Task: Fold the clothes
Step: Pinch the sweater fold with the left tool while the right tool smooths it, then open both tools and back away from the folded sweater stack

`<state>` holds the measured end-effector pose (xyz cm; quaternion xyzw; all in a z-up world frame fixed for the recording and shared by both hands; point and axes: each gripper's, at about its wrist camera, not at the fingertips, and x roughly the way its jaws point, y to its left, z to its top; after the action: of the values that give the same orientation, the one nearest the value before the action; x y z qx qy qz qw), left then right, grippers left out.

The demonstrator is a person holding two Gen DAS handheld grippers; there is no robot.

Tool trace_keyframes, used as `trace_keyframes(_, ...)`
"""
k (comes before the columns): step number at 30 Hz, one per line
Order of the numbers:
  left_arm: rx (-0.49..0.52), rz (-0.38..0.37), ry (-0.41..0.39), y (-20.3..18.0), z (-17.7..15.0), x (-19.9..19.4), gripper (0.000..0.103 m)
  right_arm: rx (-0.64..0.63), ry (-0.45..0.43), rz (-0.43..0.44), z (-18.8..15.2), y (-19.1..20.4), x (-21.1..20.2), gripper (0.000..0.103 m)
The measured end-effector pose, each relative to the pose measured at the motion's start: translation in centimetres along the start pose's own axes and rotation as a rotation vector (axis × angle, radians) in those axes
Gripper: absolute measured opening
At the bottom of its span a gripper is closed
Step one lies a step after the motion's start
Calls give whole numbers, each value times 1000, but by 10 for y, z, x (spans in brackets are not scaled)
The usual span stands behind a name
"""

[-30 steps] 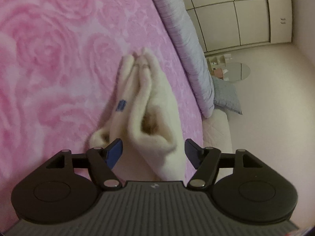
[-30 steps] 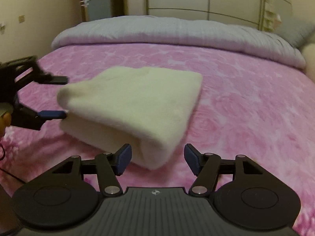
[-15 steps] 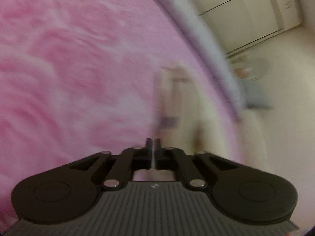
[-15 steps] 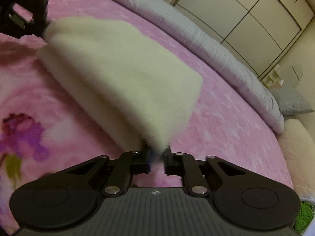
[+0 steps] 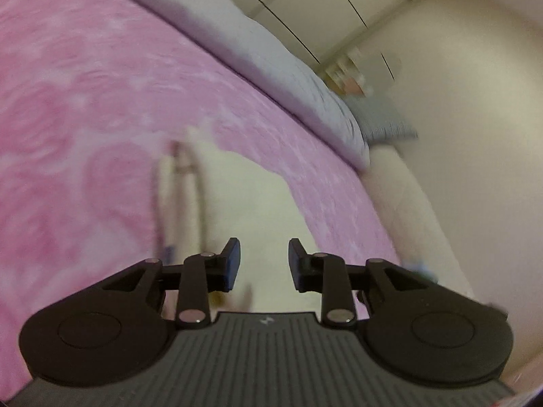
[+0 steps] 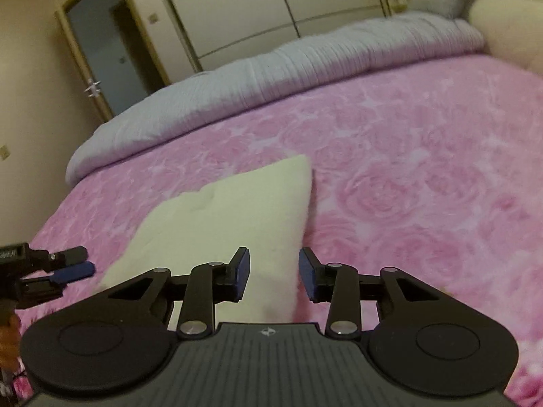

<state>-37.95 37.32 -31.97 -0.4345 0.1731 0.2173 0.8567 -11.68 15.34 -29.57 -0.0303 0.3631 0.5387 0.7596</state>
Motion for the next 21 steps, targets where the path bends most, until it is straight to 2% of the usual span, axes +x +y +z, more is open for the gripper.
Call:
trace_keyframes(2, 62, 53, 26, -3, 5, 21, 10, 14, 6, -24, -2, 3, 15, 35)
trace_keyframes(4, 86, 70, 27, 0, -3, 20, 4, 54, 16, -41, -7, 3, 27, 29)
trace_keyframes(6, 107, 85, 27, 3, -12, 17, 4, 79, 21, -34, -19, 2, 33, 27)
trace_keyframes(11, 160, 121, 26, 11, -34, 11, 8, -96, -3, -47, -38, 11, 35, 27)
trace_keyframes(15, 192, 171, 17, 3, -38, 11, 8, -235, -42, -105, -51, 20, 44, 27)
trace_keyframes(19, 199, 237, 14, -21, -34, 0, 6, -175, 4, -126, -31, 23, 36, 28)
trace_keyframes(21, 214, 248, 7, -34, -38, -10, 18, -153, -16, -113, -27, 27, 18, 28)
